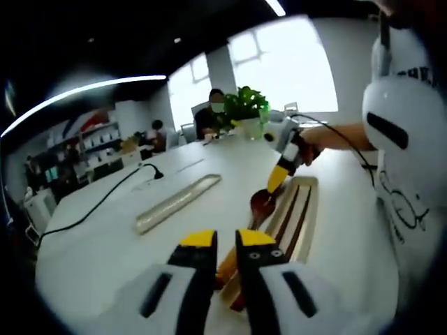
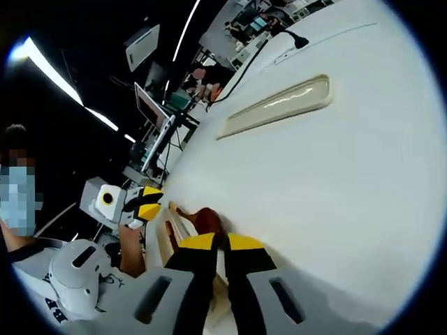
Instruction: Arrange the utensils inside the cutlery case until each visible utensil rests in its matching compartment.
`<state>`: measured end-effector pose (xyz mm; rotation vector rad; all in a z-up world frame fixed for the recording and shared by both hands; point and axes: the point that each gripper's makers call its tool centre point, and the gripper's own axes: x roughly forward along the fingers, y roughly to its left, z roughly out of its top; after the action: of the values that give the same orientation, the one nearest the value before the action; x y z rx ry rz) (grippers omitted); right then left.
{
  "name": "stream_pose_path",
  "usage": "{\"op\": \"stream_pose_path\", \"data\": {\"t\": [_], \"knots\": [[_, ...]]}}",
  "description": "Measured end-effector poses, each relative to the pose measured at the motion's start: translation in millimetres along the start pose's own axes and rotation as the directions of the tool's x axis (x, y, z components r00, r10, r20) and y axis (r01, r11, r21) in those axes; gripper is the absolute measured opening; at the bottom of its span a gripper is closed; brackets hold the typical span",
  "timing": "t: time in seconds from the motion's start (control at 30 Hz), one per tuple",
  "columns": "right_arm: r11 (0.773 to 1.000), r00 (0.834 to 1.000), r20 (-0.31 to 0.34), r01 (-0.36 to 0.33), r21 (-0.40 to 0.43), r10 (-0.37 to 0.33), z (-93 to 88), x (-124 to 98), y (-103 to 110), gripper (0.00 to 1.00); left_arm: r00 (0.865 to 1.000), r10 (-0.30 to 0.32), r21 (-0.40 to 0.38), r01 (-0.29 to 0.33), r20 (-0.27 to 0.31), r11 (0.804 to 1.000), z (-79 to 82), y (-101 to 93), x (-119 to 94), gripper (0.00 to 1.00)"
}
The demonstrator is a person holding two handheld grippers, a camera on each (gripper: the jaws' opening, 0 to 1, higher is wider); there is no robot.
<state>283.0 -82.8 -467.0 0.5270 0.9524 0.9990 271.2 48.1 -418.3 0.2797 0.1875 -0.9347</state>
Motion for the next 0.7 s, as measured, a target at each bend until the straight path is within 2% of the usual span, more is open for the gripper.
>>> {"op": "stream_pose_path", "data": {"t": [0.13, 0.37, 0.5, 0.7], "knots": [[1.0, 1.0, 0.012, -0.002, 0.014, 0.002, 0.1, 1, 3, 0.01, 1.0, 0.006, -0.003, -0.006, -0.002, 1.0, -2.0, 1.7, -2, 0.1], [0.997, 0.998, 0.056, -0.035, 0.072, 0.031, 5.3, 0, 8, 0.0, 0.999, 0.023, -0.011, -0.023, 0.027, 1.0, 4.5, 7.2, -10, 0.1], [0.997, 0.997, 0.075, -0.041, 0.064, 0.036, 8.0, -5, 16, 0.0, 0.998, 0.042, -0.019, -0.041, 0.042, 0.999, 8.0, 11.2, -18, 0.1], [0.998, 0.994, 0.102, -0.034, 0.052, 0.028, 13.5, -19, 19, 0.0, 0.994, 0.055, -0.03, -0.053, 0.094, 0.998, 23.7, 9.3, -28, 0.1]]}}
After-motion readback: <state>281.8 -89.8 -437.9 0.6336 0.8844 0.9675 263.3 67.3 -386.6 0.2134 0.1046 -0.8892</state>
